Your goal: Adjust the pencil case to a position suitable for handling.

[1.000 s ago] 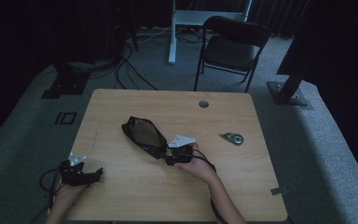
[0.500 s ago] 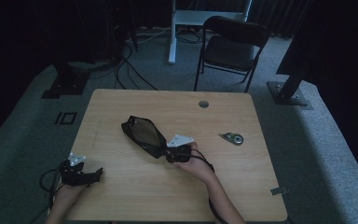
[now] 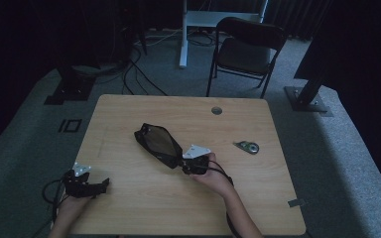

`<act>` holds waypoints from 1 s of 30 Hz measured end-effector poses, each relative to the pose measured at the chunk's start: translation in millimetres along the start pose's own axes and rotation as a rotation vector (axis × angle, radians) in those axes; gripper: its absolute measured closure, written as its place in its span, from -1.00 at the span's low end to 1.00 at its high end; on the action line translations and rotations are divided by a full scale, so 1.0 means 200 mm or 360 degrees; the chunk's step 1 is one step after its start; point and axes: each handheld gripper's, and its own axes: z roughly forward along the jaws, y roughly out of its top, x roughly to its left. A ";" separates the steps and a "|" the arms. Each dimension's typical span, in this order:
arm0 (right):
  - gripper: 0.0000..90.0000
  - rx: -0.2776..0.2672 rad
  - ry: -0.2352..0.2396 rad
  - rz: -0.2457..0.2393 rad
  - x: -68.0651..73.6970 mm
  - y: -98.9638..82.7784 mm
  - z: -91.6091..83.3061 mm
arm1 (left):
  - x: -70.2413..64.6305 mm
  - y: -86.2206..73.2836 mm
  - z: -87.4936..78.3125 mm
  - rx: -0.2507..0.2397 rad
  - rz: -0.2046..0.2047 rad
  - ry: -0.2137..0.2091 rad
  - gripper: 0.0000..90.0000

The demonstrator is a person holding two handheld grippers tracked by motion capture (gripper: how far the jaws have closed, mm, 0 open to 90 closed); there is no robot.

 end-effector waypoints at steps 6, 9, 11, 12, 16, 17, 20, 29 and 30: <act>0.62 -0.0003 -0.0034 0.0030 -0.04 -0.05 -0.05 | 0.00 0.00 0.00 0.0000 0.0000 0.0000 -0.99; 0.62 0.0007 -0.0065 0.0038 -0.06 -0.07 -0.09 | 0.00 0.00 0.00 0.0000 -0.0001 0.0002 -0.99; 0.62 0.0008 -0.0088 0.0057 -0.07 -0.09 -0.11 | 0.00 0.00 0.00 0.0000 -0.0002 0.0003 -0.99; 0.62 0.0013 -0.0097 0.0060 -0.07 -0.10 -0.12 | 0.00 0.00 0.00 0.0000 -0.0002 0.0002 -0.99; 0.62 0.0007 -0.0142 0.0095 -0.10 -0.14 -0.17 | 0.00 0.00 0.00 0.0001 -0.0001 0.0003 -0.99; 0.62 0.0010 -0.0148 0.0110 -0.11 -0.15 -0.19 | 0.00 0.00 0.00 0.0000 -0.0002 0.0002 -0.99; 0.62 0.0002 -0.0171 0.0152 -0.13 -0.18 -0.22 | 0.00 0.00 0.00 0.0000 -0.0001 0.0003 -0.99; 0.62 -0.0006 -0.0281 0.0218 -0.18 -0.28 -0.34 | 0.00 0.00 0.00 -0.0001 -0.0001 0.0002 -0.99; 0.62 -0.0007 -0.0285 0.0231 -0.18 -0.29 -0.35 | 0.00 0.00 0.00 -0.0002 -0.0001 0.0002 -0.99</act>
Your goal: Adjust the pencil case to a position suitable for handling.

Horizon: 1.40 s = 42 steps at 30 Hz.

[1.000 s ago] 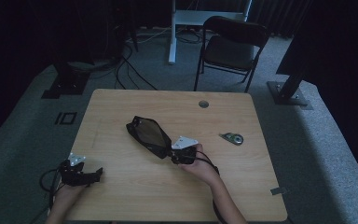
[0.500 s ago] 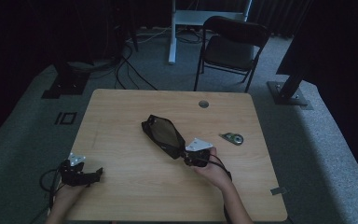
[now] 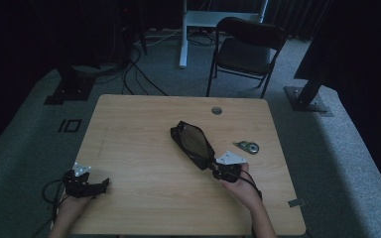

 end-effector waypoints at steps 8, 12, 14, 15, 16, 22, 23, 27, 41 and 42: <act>0.62 0.0006 -0.0113 0.0036 -0.03 -0.06 -0.09 | 0.00 0.00 0.00 0.0004 0.0004 0.0000 -0.99; 0.62 0.0001 -0.0158 0.0067 -0.05 -0.11 -0.14 | 0.00 0.00 0.00 0.0004 0.0003 0.0001 -0.99; 0.62 -0.0003 -0.0182 0.0080 -0.05 -0.13 -0.16 | 0.00 0.00 0.00 0.0006 0.0002 0.0004 -0.99; 0.62 -0.0007 -0.0187 0.0086 -0.05 -0.14 -0.17 | 0.00 0.00 0.00 0.0005 0.0002 0.0004 -0.99; 0.62 -0.0011 -0.0188 0.0096 -0.05 -0.15 -0.18 | 0.00 0.00 0.00 0.0005 0.0002 0.0004 -0.99; 0.62 -0.0027 -0.0212 0.0144 -0.03 -0.20 -0.23 | 0.00 0.00 0.00 0.0005 0.0002 0.0004 -0.99; 0.62 -0.0026 -0.0211 0.0144 -0.02 -0.20 -0.24 | 0.00 0.00 0.00 0.0005 0.0002 0.0004 -0.99; 0.62 -0.0025 -0.0233 0.0156 -0.01 -0.23 -0.28 | 0.00 0.00 0.00 0.0005 0.0002 0.0004 -0.99; 0.61 -0.0022 -0.0308 0.0174 0.08 -0.29 -0.37 | 0.00 0.00 0.00 0.0005 0.0003 0.0004 -0.99; 0.62 -0.0022 -0.0312 0.0184 0.09 -0.30 -0.37 | 0.00 0.00 0.00 0.0005 0.0002 0.0004 -0.99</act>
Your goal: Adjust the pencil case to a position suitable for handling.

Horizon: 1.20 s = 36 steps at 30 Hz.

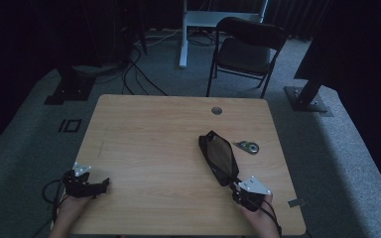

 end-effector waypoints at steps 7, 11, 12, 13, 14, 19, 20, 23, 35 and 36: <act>0.61 -0.0004 0.0009 0.0021 0.02 -0.04 -0.05 | 0.00 0.00 0.00 0.0000 0.0000 0.0000 -0.99; 0.61 -0.0005 0.0006 0.0032 0.03 -0.07 -0.08 | 0.00 0.00 0.00 0.0000 0.0000 0.0000 -0.99; 0.61 -0.0003 0.0006 0.0029 0.03 -0.07 -0.09 | 0.00 0.00 0.00 0.0000 0.0000 0.0000 -0.99; 0.61 -0.0001 0.0007 0.0025 0.04 -0.08 -0.10 | 0.00 0.00 0.00 0.0000 0.0000 0.0000 -0.99; 0.61 0.0000 0.0005 0.0019 0.04 -0.08 -0.10 | 0.00 0.00 0.00 0.0000 0.0000 0.0000 -0.99; 0.36 0.0033 0.0030 -0.0008 0.04 -0.09 -0.10 | 0.00 0.00 0.00 0.0000 0.0000 0.0000 -0.99; 0.29 0.0026 0.0032 -0.0017 0.04 -0.09 -0.11 | 0.00 0.00 0.00 0.0000 0.0000 0.0000 -0.99; 0.15 -0.0014 0.0048 -0.0012 0.03 -0.07 -0.13 | 0.00 0.00 0.00 0.0000 0.0000 0.0000 -0.99; -0.27 -0.0193 0.0081 0.0088 -0.10 0.03 -0.21 | 0.00 0.00 0.00 0.0000 0.0000 0.0000 -0.99; -0.31 -0.0214 0.0079 0.0088 -0.12 0.03 -0.21 | 0.00 0.00 0.00 0.0000 0.0000 0.0000 -0.99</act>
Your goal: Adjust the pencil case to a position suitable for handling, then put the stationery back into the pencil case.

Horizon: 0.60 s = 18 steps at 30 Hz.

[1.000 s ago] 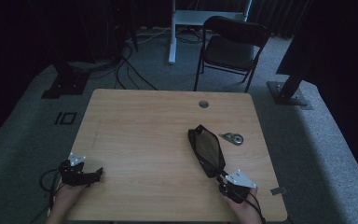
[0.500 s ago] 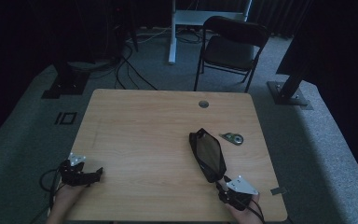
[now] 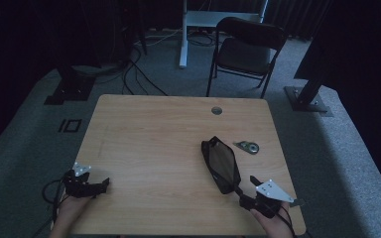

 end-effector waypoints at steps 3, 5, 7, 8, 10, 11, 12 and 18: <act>-0.51 -0.0059 -0.0009 0.0022 -0.07 0.04 -0.01 | 0.00 0.00 0.00 0.0000 0.0000 0.0000 -0.99; -0.52 -0.0071 -0.0017 0.0027 -0.09 0.05 -0.01 | 0.00 0.00 0.00 0.0000 0.0000 0.0000 -0.99; -0.58 -0.0135 -0.0062 0.0074 -0.16 0.07 0.00 | 0.00 0.00 0.00 0.0000 0.0000 0.0000 -0.99; -0.61 -0.0131 -0.0065 0.0068 -0.18 0.08 0.01 | 0.00 0.00 0.00 0.0000 0.0000 0.0000 -0.99; -0.71 -0.0127 -0.0056 0.0048 -0.21 0.09 0.03 | 0.00 0.00 0.00 0.0000 0.0000 0.0000 -0.99; -0.70 -0.0128 -0.0053 0.0042 -0.23 0.10 0.04 | 0.00 0.00 0.00 0.0000 0.0000 0.0000 -0.99; -0.70 -0.0126 -0.0055 0.0050 -0.24 0.10 0.05 | 0.00 0.00 0.00 0.0000 0.0000 0.0000 -0.99; -0.69 -0.0088 -0.0075 0.0029 -0.34 0.14 0.13 | 0.00 0.00 0.00 0.0000 0.0000 0.0000 -0.99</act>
